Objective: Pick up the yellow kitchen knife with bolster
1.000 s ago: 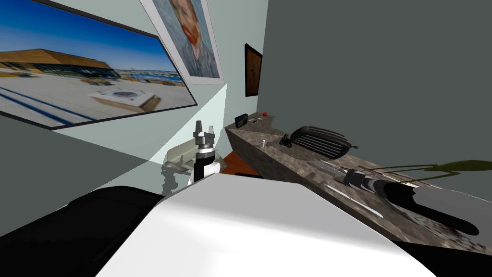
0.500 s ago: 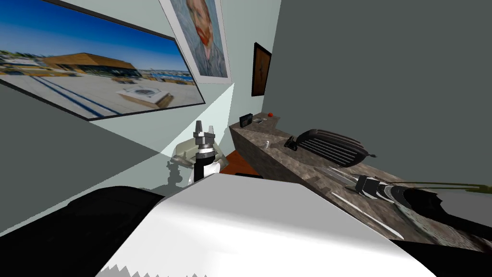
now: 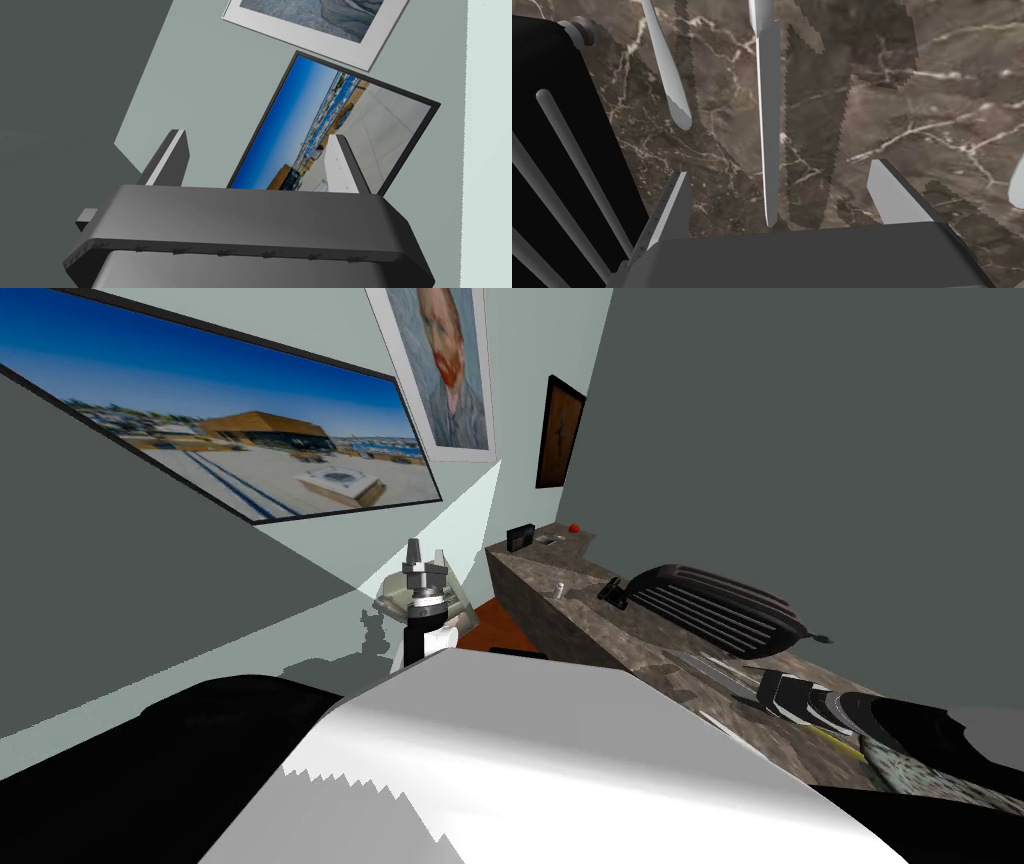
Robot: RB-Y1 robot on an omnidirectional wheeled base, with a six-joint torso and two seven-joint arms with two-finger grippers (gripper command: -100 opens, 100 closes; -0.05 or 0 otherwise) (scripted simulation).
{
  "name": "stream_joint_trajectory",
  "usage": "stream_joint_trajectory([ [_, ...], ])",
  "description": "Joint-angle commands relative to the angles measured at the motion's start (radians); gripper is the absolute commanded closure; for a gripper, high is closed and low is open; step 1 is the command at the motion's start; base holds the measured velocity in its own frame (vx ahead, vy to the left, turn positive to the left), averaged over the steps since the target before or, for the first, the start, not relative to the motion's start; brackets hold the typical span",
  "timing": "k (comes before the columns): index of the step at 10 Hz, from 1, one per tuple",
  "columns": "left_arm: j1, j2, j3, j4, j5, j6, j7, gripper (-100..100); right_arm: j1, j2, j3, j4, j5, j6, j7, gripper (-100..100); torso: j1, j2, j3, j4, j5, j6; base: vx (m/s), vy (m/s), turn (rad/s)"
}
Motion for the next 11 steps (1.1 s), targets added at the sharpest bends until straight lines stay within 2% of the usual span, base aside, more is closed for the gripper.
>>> stream_joint_trajectory([
  [1, 0.000, 0.000, 0.000, 0.000, 0.000, 0.000, 0.000, 0, 0.017, -0.007, 0.007, 0.002, -0.004, -0.022, -0.031, -100, 0.000, 0.000, 0.000, 0.000, 0.000, 0.000, -0.027, -0.053, 0.166],
  [5, 0.000, 0.000, 0.000, 0.000, 0.000, 0.000, 0.000, 0, 0.066, -0.026, 0.024, 0.005, -0.014, -0.082, -0.109, -100, 0.000, 0.001, 0.000, 0.000, 0.000, 0.000, -0.033, -0.060, 0.182],
  [8, 0.000, 0.000, 0.000, 0.000, 0.000, 0.000, 0.000, 0, 0.081, -0.033, 0.030, 0.006, -0.017, -0.101, -0.134, -100, 0.003, 0.000, 0.000, 0.000, 0.001, 0.001, -0.021, -0.025, 0.074],
  [9, 0.000, 0.000, 0.000, 0.000, 0.000, 0.000, 0.000, 0, 0.096, -0.039, 0.036, 0.007, -0.020, -0.122, -0.159, -100, 0.003, 0.000, 0.000, 0.000, 0.001, 0.001, -0.041, -0.052, 0.193],
  [10, 0.000, 0.000, 0.000, 0.000, 0.000, 0.000, 0.000, 0, 0.080, -0.032, 0.036, 0.013, -0.014, -0.112, -0.142, -100, 0.001, 0.001, 0.000, 0.000, 0.000, 0.000, -0.022, -0.023, 0.063],
  [11, 0.000, 0.000, 0.000, 0.000, 0.000, 0.000, 0.000, 0, 0.080, -0.032, 0.037, 0.015, -0.014, -0.117, -0.147, 0, 0.003, 0.000, 0.000, 0.000, 0.000, 0.001, 0.000, 0.000, 0.000],
])
